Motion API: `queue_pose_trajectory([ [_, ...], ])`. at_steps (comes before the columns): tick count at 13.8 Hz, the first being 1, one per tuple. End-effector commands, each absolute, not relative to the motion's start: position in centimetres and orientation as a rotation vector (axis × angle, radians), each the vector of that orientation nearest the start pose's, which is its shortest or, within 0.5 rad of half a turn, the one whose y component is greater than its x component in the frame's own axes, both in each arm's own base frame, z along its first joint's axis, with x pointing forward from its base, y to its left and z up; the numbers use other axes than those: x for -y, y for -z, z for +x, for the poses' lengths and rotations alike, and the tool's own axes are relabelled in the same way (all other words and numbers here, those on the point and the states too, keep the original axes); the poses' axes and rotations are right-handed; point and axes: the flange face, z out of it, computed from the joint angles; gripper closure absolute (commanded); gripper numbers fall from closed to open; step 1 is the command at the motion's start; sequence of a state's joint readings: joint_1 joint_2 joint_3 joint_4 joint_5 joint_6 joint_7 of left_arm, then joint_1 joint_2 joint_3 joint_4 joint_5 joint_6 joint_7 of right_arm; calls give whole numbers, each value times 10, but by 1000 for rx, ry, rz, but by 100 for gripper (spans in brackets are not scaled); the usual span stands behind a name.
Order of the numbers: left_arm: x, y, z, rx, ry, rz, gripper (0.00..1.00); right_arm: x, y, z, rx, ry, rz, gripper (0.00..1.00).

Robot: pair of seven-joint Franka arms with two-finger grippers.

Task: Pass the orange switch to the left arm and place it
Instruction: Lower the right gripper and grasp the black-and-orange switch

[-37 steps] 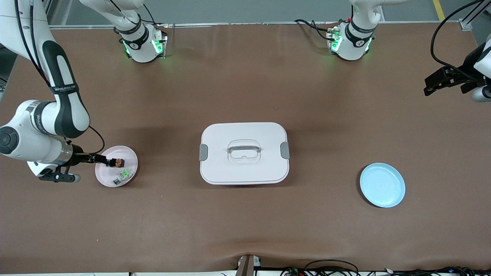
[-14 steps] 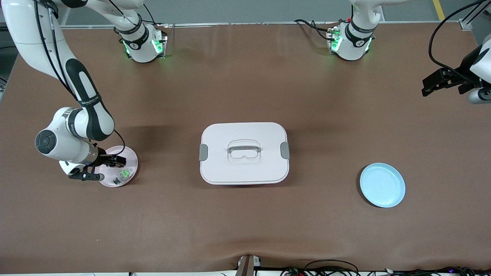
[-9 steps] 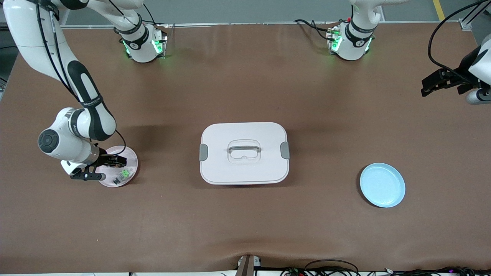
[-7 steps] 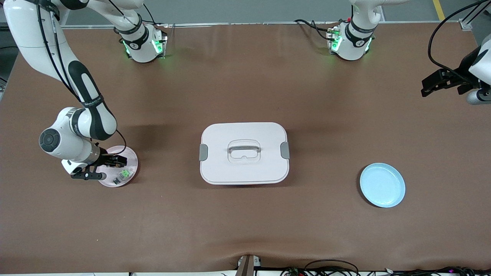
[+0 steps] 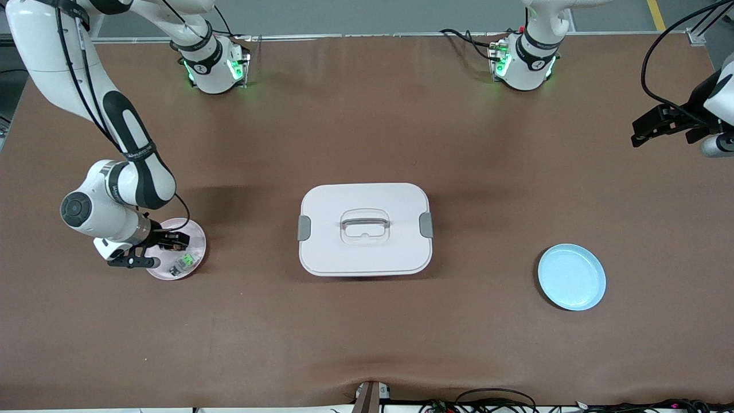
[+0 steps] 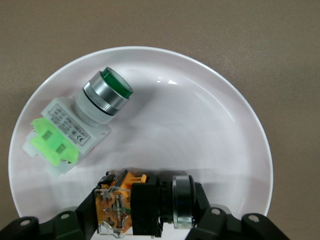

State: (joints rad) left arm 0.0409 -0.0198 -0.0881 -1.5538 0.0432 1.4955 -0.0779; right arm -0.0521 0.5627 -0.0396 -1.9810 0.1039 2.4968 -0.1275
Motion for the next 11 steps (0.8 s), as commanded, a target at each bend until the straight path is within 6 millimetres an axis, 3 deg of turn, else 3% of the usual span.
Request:
queue_pose_trajectory([
  [1,16,-642,540,36,-14,-3097,0,57,-175,602,-84,-68,-3089,100],
  [4,18,-643,540,31,-2,-3097,0,48,-191,606,-160,-168,-3050,100],
  [6,16,-641,542,38,1,-3096,0,35,-217,615,-237,-234,-3032,100],
  [11,14,-636,545,39,10,-3096,0,-21,-269,626,-529,-356,-2892,100],
])
